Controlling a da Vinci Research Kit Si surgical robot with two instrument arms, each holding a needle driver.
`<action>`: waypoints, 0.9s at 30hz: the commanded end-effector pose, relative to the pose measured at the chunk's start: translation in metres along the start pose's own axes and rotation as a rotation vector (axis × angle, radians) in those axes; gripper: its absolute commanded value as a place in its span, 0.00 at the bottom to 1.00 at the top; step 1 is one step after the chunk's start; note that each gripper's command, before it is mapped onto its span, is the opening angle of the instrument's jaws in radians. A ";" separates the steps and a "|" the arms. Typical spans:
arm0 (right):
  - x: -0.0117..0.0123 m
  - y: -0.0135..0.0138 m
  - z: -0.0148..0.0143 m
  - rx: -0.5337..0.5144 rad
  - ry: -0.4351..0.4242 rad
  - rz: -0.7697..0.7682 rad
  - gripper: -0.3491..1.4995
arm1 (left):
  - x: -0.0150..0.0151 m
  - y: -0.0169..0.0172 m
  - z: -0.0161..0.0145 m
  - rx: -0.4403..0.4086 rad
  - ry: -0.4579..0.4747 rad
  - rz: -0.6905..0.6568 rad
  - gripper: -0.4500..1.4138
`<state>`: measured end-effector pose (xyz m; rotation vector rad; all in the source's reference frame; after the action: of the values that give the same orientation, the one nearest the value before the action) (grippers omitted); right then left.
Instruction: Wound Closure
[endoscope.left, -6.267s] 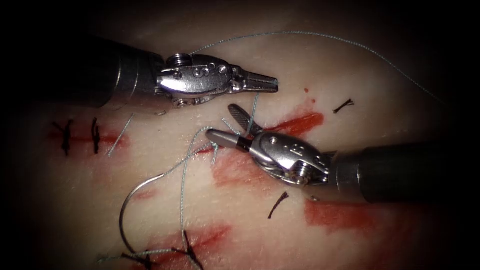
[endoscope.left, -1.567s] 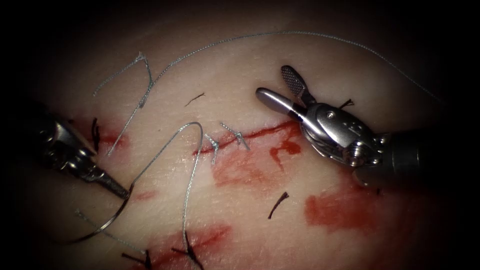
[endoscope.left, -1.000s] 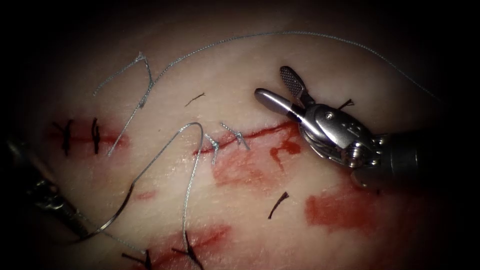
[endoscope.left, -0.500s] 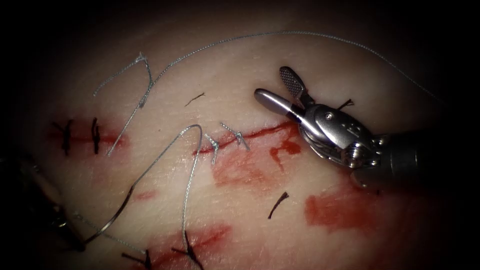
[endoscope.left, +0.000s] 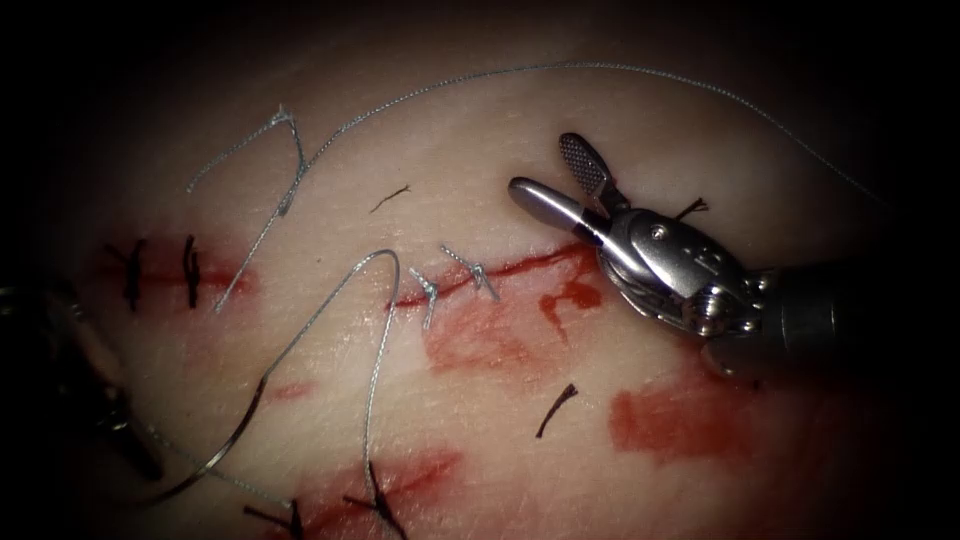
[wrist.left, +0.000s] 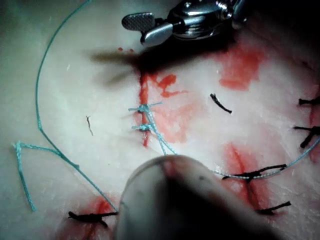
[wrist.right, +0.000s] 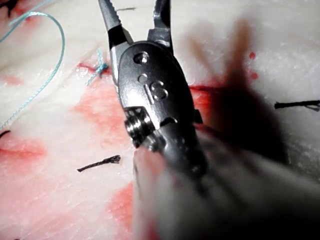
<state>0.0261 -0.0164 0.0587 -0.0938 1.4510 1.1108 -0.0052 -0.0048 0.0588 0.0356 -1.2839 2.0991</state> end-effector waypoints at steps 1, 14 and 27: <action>-0.0005 -0.0005 0.0005 0.002 0.001 0.001 0.94 | 0.0005 -0.0001 0.0006 0.004 0.003 0.000 0.00; -0.0005 -0.0005 0.0004 0.002 0.000 0.002 0.95 | 0.0008 -0.0008 0.0041 -0.003 -0.021 -0.002 0.39; -0.0004 -0.0005 0.0004 0.003 0.000 0.002 0.96 | 0.0005 -0.0001 0.0056 -0.005 -0.064 0.039 0.00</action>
<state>0.0259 -0.0164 0.0586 -0.0921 1.4512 1.1108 -0.0069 -0.0091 0.0615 0.0754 -1.3401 2.1528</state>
